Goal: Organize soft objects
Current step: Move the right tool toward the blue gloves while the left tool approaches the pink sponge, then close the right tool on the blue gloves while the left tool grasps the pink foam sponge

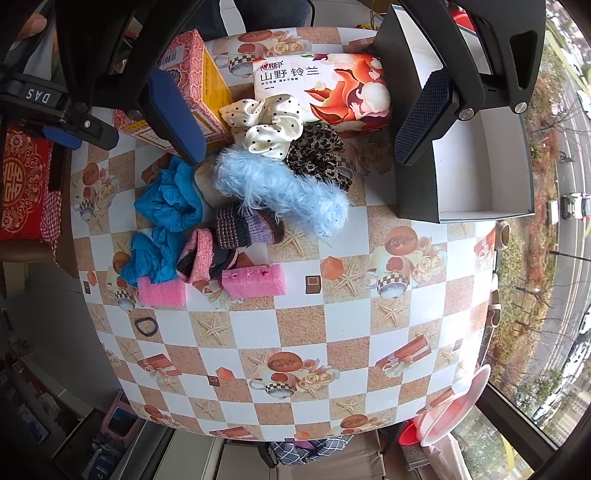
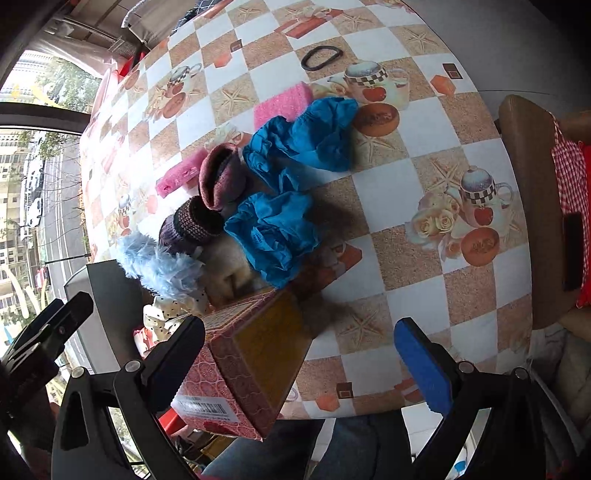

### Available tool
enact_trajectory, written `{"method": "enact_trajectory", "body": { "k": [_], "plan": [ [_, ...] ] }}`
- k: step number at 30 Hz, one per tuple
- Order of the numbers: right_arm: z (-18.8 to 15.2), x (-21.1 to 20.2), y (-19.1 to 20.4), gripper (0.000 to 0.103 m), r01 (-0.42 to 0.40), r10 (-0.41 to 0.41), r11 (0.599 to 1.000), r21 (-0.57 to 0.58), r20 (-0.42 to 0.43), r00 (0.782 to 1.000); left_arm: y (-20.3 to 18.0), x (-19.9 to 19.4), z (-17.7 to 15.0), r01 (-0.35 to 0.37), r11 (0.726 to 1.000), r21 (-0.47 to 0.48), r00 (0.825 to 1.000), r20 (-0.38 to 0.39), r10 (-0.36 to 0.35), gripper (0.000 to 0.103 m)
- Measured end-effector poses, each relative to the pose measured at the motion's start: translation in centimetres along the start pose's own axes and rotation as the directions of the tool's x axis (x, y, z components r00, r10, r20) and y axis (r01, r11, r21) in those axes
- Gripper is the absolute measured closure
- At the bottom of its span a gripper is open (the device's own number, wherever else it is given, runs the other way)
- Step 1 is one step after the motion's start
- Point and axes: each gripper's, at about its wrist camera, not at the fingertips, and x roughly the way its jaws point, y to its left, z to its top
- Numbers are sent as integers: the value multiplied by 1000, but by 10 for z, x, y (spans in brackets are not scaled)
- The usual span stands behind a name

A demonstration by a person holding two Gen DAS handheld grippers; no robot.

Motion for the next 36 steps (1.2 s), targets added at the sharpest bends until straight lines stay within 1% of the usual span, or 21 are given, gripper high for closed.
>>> {"method": "enact_trajectory", "body": {
  "k": [11, 16, 21, 25, 29, 33, 36],
  "plan": [
    [18, 7, -10, 0, 30, -30, 999, 9, -3, 1000, -11, 14, 18, -6, 1000, 24, 1000, -26, 7, 0],
    [27, 11, -12, 0, 48, -48, 999, 10, -10, 999, -13, 21, 31, -5, 1000, 24, 999, -36, 6, 0],
    [35, 15, -13, 0, 48, -48, 999, 10, -13, 999, -15, 30, 47, -7, 1000, 24, 999, -40, 8, 0],
    [42, 18, -15, 0, 58, -58, 998, 9, -12, 998, -17, 40, 63, 11, 1000, 16, 999, -51, -10, 0],
    [57, 21, -17, 0, 93, -93, 996, -5, 3, 996, -14, 61, 86, 46, 999, -22, 995, -86, -48, 0],
    [75, 26, -18, 0, 119, -119, 993, -14, 25, 993, -16, 89, 107, 63, 996, -61, 989, -132, -71, 0],
    [89, 33, -19, 0, 126, -125, 992, -22, 37, 991, -23, 110, 119, 54, 997, -56, 988, -145, -62, 0]
  ]
}}
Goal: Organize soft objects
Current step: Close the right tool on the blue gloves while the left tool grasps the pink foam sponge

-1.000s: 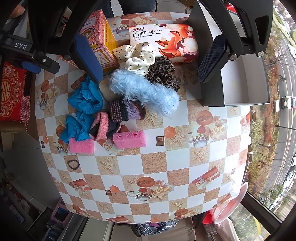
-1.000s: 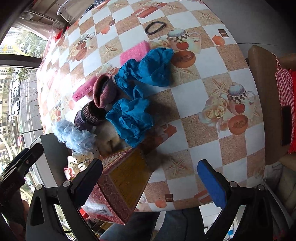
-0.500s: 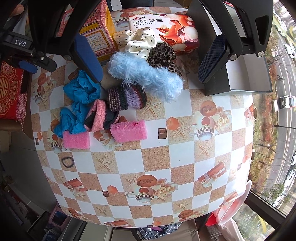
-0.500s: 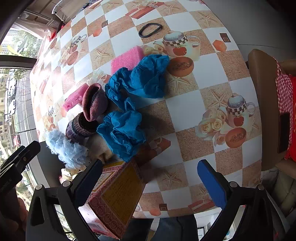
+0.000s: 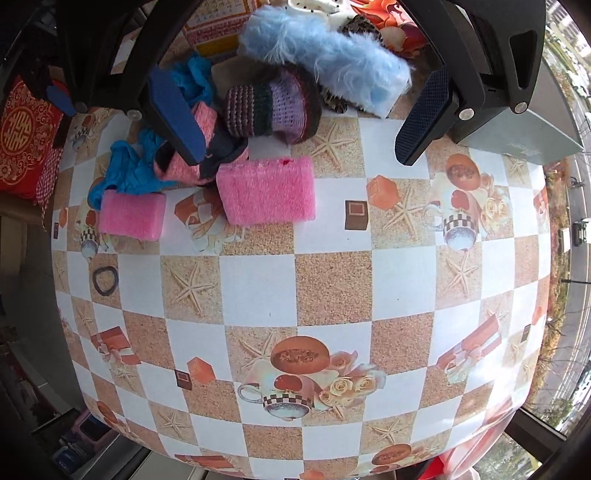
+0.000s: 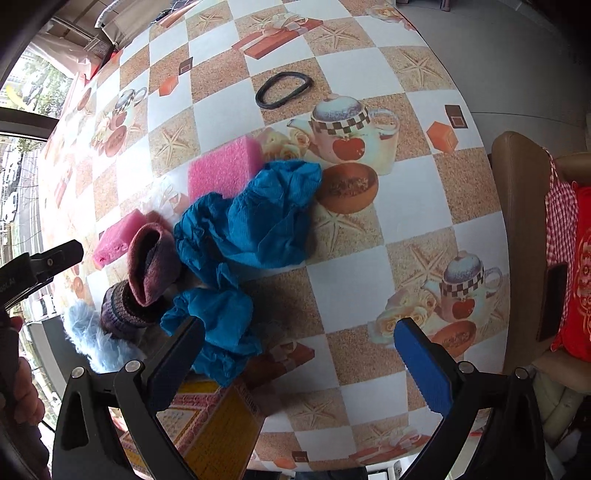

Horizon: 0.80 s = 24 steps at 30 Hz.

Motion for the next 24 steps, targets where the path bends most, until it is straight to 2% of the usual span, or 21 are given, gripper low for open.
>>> {"method": "enact_trajectory", "body": {
  "k": [9, 12, 14, 16, 18, 21, 24],
  "plan": [
    [46, 18, 8, 0, -39, 37, 999, 31, 77, 996, -10, 48, 10, -36, 999, -8, 997, -72, 35, 0],
    [61, 33, 15, 0, 21, -21, 1000, 5, 44, 999, -13, 56, 7, -43, 999, -3, 996, -81, 42, 0],
    [59, 42, 8, 0, 88, -88, 996, 2, 29, 996, -15, 60, 4, -69, 998, 11, 995, -72, 70, 0],
    [53, 43, -11, 0, 127, -128, 991, 38, 17, 992, -14, 64, 0, -125, 992, 24, 991, -53, 126, 0],
    [45, 41, -38, 0, 137, -137, 986, 97, -10, 991, -9, 68, -2, -123, 992, 21, 991, -44, 124, 0],
    [33, 28, -70, 0, 95, -95, 982, 166, -9, 995, -4, 67, -5, -87, 996, 20, 996, -31, 88, 0],
    [25, 10, -82, 0, 19, -25, 985, 172, 36, 999, -10, 49, -11, -102, 991, 90, 994, 45, 98, 0]
  ]
}}
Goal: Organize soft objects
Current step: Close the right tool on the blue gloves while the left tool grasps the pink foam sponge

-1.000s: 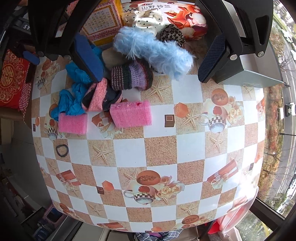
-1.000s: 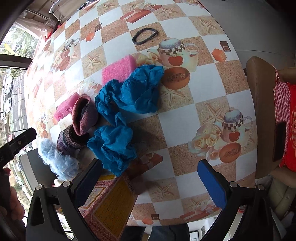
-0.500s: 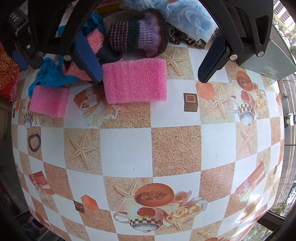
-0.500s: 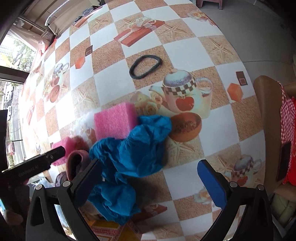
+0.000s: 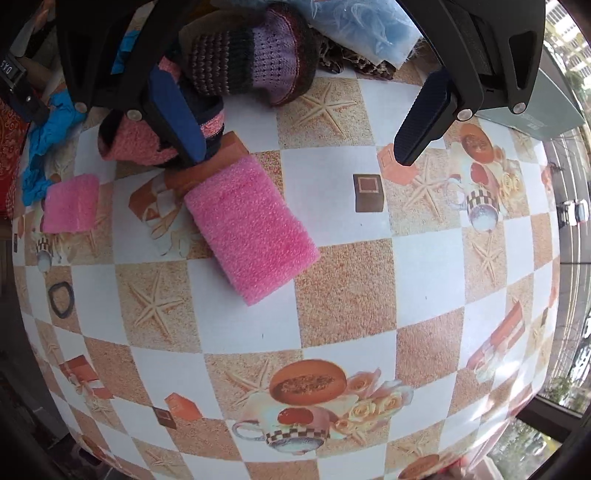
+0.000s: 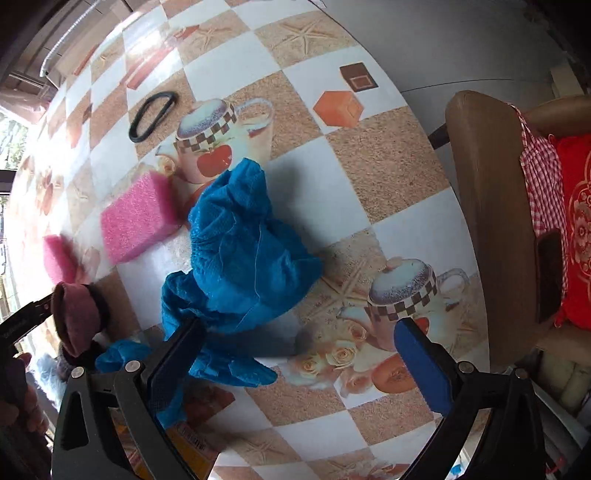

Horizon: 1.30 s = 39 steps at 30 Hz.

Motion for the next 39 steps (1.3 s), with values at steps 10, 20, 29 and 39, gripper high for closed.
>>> {"method": "enact_trajectory", "body": {
  "k": [10, 20, 29, 39],
  "plan": [
    [1, 1, 44, 0, -12, 18, 992, -128, 50, 999, -27, -18, 13, -61, 987, 146, 994, 94, 47, 0],
    [9, 51, 80, 0, 89, -84, 974, -210, 35, 996, 10, 13, 30, 49, 980, -194, 997, -49, -59, 1],
    [-5, 79, 103, 10, 107, -101, 956, -274, 37, 994, 17, 32, 51, 52, 970, -238, 992, -101, -78, 21],
    [-17, 30, 54, 74, -111, 132, 961, -253, 66, 989, -41, -34, 41, 80, 997, -14, 993, 85, -79, 50]
  ]
}}
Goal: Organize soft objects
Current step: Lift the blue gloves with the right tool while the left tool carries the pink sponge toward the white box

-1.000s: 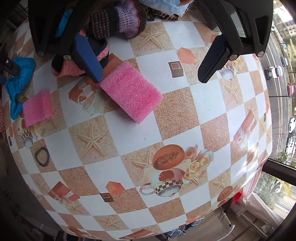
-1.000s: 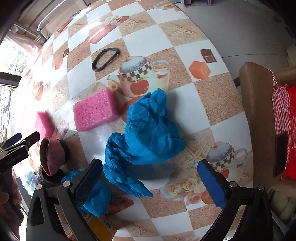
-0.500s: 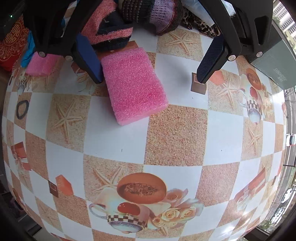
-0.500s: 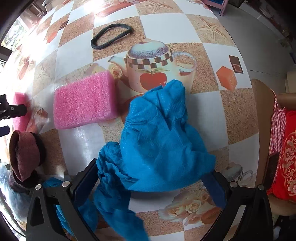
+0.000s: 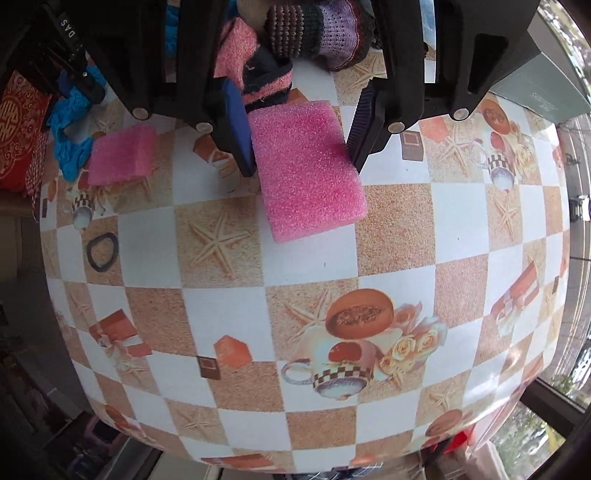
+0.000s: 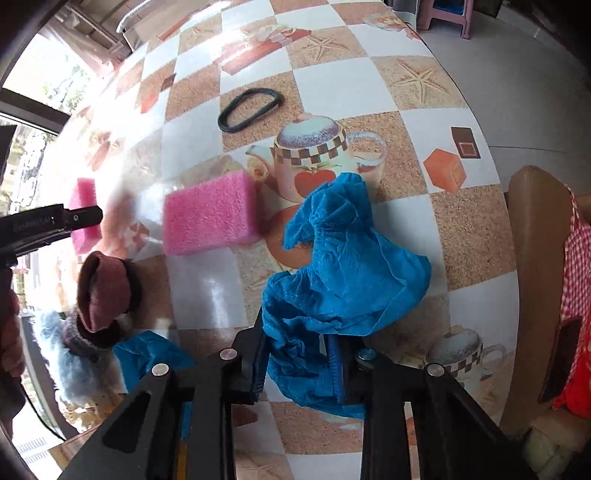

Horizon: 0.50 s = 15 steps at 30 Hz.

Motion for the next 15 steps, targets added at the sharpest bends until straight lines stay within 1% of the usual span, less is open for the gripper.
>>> {"method": "enact_trajectory", "body": {
  "k": [2, 5, 9, 10, 13, 15],
  "plan": [
    [-4, -12, -6, 74, -48, 47, 998, 30, 16, 999, -11, -19, -3, 19, 999, 38, 999, 34, -20, 50],
    [-15, -27, -14, 74, -74, 73, 995, 64, 29, 997, -29, -43, -10, 36, 994, 106, 996, 74, -44, 50],
    [-25, -47, -22, 74, -77, 73, 993, 85, 47, 996, -44, -62, -34, 65, 978, 198, 991, 105, -87, 50],
    [-27, -57, -30, 74, -76, 71, 993, 90, 50, 996, -49, -65, -44, 72, 973, 221, 989, 108, -98, 50],
    [-42, -72, -33, 74, -69, 63, 992, 109, 63, 996, -60, -82, -67, 90, 954, 287, 985, 116, -128, 50],
    [-41, -82, -42, 74, -65, 56, 990, 123, 72, 996, -76, -97, -80, 108, 940, 324, 981, 116, -153, 50]
  ]
}}
